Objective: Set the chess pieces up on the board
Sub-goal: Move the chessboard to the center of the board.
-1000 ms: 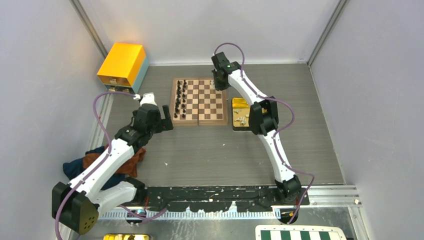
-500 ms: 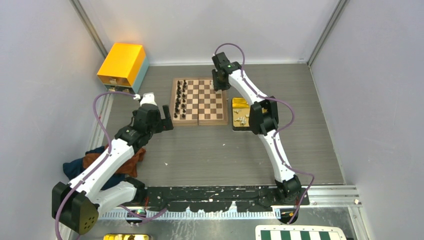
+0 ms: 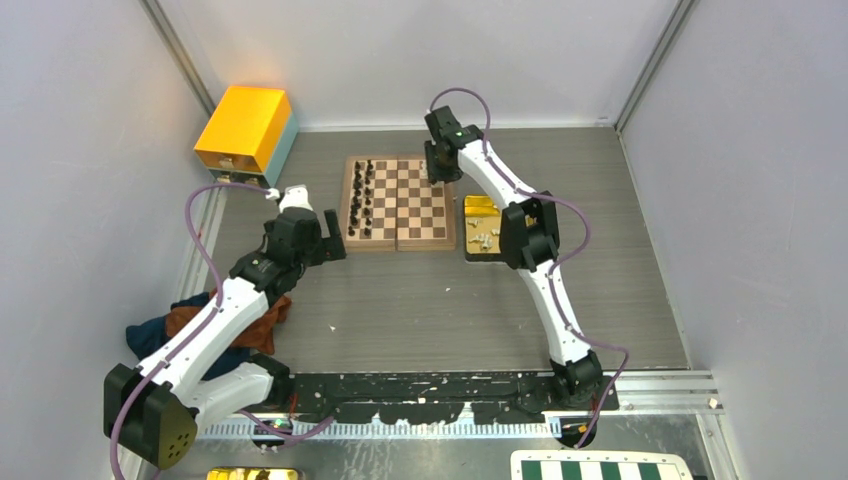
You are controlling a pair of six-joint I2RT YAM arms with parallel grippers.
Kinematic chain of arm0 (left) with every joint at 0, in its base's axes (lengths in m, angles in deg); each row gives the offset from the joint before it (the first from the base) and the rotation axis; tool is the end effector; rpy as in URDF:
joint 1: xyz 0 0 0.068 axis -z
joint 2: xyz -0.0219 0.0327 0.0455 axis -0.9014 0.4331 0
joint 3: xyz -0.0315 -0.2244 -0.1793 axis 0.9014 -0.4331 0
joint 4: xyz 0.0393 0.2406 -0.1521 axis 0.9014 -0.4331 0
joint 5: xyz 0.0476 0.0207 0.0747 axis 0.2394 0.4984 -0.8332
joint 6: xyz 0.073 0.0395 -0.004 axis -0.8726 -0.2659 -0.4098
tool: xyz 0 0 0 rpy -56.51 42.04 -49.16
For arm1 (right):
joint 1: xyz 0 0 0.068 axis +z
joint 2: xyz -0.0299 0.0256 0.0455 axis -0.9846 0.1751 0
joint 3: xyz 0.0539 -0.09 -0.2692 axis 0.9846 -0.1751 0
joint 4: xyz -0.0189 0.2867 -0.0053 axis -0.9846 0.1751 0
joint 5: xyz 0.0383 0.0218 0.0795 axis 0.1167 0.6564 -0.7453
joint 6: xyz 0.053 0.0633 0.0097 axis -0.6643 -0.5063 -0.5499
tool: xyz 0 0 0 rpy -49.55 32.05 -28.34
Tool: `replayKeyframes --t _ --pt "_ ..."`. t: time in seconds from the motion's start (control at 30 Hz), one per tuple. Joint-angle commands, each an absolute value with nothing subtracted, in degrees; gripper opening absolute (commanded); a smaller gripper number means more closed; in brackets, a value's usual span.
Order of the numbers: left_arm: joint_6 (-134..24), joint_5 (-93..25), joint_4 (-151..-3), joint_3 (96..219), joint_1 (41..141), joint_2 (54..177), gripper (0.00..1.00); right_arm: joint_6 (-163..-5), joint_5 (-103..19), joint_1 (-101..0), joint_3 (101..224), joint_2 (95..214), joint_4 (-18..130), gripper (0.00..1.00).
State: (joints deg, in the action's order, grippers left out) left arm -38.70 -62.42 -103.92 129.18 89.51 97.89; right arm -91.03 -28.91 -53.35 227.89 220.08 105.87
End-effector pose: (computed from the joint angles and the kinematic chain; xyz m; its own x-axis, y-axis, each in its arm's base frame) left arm 0.2471 -0.0884 0.2540 -0.5765 -0.2170 -0.7877 -0.1309 0.9762 -0.1731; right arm 0.5507 0.2675 0.1795 -0.8164 -0.1456 -0.5588 -0.2106 0.9761 0.0534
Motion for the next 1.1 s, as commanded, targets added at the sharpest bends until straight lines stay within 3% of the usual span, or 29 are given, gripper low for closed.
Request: replayKeyframes --t 0.0,0.43,0.8,1.07 --pt "-36.22 -64.26 -101.6 130.16 88.73 98.46 1.0 -90.1 -27.59 -53.26 222.56 210.21 102.0 0.41" --pt "-33.61 -64.41 -101.09 138.41 81.96 107.44 0.95 -90.57 -24.76 -55.41 210.26 201.02 97.02 0.39" --pt "-31.39 -58.93 -91.59 142.33 77.68 121.68 0.92 -91.5 -25.85 -58.92 210.92 205.2 96.41 0.27" --pt "-31.26 -56.85 -85.7 144.34 75.82 129.01 0.76 -92.42 -28.26 -59.11 216.21 210.47 98.13 0.16"
